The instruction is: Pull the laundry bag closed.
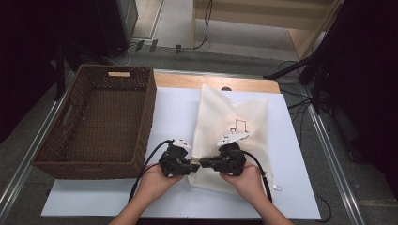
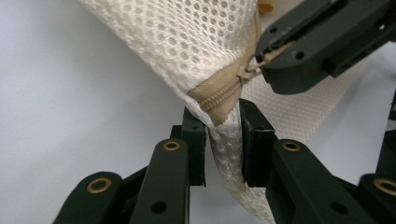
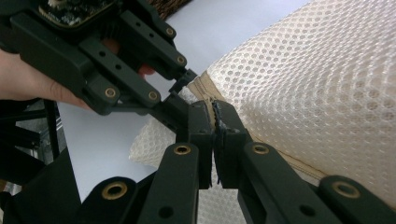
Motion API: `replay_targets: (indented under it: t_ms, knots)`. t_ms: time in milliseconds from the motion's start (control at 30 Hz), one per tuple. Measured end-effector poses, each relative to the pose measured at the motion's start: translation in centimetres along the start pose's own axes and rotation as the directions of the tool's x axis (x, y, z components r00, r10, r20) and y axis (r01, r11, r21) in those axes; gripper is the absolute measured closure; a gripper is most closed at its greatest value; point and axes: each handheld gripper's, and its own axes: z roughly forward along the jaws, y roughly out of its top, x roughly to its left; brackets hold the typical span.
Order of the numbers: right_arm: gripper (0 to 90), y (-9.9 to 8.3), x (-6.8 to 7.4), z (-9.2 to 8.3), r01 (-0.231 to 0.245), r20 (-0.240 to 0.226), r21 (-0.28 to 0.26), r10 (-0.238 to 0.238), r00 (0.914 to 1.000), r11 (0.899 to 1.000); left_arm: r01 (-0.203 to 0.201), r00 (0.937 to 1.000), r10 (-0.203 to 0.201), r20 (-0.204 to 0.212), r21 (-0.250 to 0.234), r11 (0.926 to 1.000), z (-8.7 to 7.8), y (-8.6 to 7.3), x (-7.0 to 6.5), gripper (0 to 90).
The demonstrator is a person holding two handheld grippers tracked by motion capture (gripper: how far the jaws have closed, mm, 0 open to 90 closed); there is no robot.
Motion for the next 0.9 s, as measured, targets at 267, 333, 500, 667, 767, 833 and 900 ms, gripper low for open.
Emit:
replay_targets:
  t_ms: [267,333,500,667,767,833,900]
  knots:
    - [87.2,0.0,-0.1,0.0,-0.020,-0.001,-0.006,0.020,0.9998,1.000,-0.052,0.9986,0.052,0.013,0.030,0.9982,0.2,0.2,-0.9,85.0]
    - [87.0,-0.1,-0.2,0.2,-0.029,0.001,-0.004,0.029,0.9996,1.000,-0.071,0.9975,0.070,0.008,0.032,0.9970,0.4,0.2,-1.4,85.0]
    - [87.9,0.0,-0.1,0.0,-0.022,0.012,0.004,0.022,0.9997,1.000,-0.044,0.9990,0.044,0.005,0.027,0.9986,0.2,0.2,-1.1,84.9]
    - [88.0,0.1,-0.3,-0.3,-0.024,0.012,-0.003,0.024,0.9996,1.000,-0.020,0.9996,0.020,0.018,0.010,0.9998,-0.1,0.3,-0.9,85.1]
    - [88.0,0.1,-0.4,-0.3,-0.024,0.015,-0.002,0.024,0.9996,1.000,-0.013,0.9998,0.013,0.015,0.004,0.9999,-0.2,0.3,-0.9,85.3]
    - [88.1,0.1,-0.5,-0.4,-0.024,0.016,-0.004,0.024,0.9996,1.000,-0.003,0.9998,0.003,0.017,-0.007,1.0000,-0.5,0.4,-0.8,85.5]
    - [88.2,0.1,-0.5,-0.5,-0.019,0.018,-0.011,0.019,0.9996,1.000,0.007,0.9997,-0.007,0.022,-0.014,0.9999,-0.7,0.5,-0.7,85.6]
